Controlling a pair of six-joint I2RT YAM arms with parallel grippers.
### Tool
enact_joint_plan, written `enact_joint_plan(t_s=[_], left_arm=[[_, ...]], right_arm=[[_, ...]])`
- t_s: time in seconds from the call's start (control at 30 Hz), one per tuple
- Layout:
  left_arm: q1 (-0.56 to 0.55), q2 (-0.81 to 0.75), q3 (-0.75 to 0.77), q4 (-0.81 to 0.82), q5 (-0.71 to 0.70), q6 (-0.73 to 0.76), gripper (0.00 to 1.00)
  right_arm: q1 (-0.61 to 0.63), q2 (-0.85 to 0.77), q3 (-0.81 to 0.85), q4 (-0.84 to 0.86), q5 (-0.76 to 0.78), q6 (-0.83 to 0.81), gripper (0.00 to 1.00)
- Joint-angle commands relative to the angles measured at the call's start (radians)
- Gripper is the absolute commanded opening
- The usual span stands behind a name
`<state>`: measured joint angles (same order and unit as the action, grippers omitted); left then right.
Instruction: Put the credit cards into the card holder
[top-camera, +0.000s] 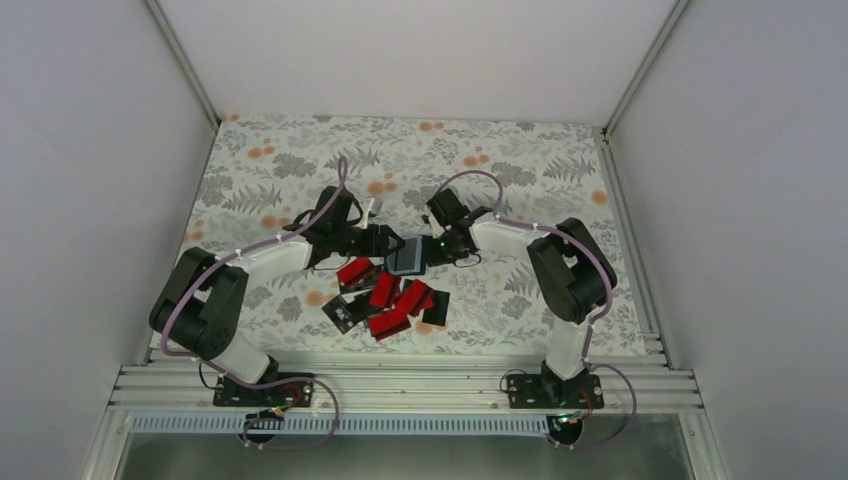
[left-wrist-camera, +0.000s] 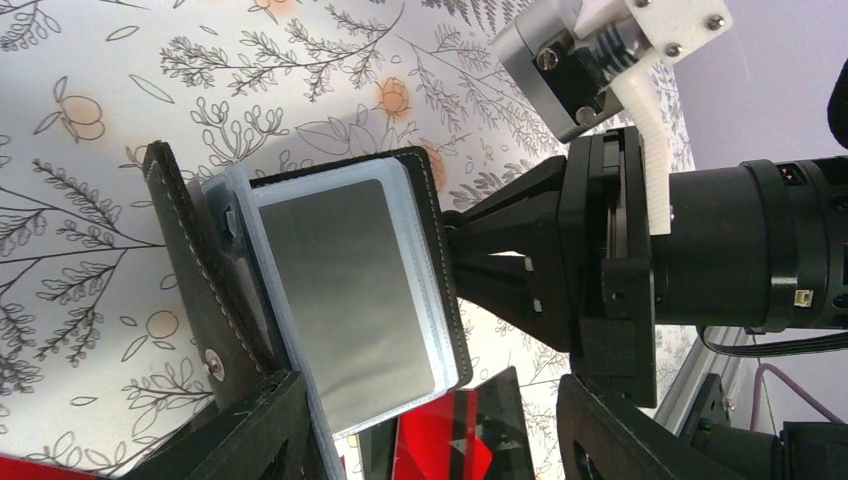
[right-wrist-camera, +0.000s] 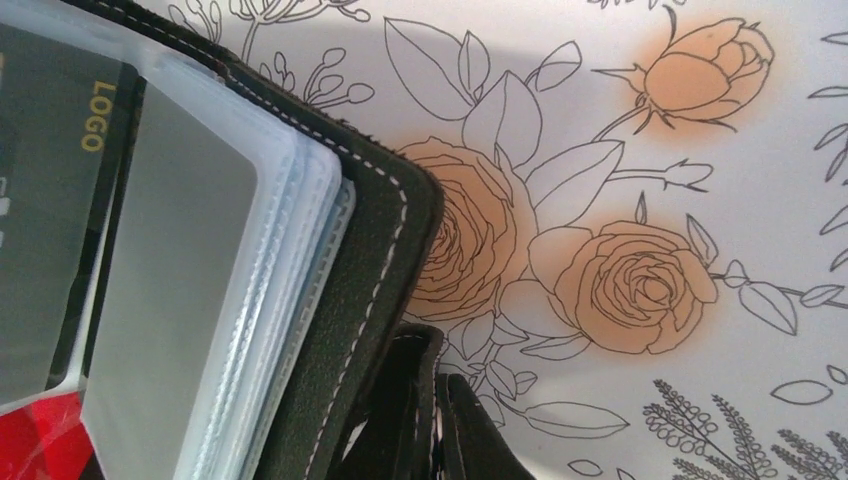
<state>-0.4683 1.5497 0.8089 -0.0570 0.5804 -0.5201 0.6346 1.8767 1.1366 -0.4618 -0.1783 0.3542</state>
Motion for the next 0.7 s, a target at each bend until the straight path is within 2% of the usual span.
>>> enact_joint_plan(t_s=[0.0,0.67], left_arm=[[-0.019,0.027,0.022,0.036,0.020,-0.017,0.62],[-0.090,0.129,0.054,0.155,0.064,-0.098,0.62]], right_arm=[[0.010,0.022,0.038,-0.003,0.013,-0.006,0.04],[0.010,0.016,0.016,0.004,0.031,-0.009,0.04]])
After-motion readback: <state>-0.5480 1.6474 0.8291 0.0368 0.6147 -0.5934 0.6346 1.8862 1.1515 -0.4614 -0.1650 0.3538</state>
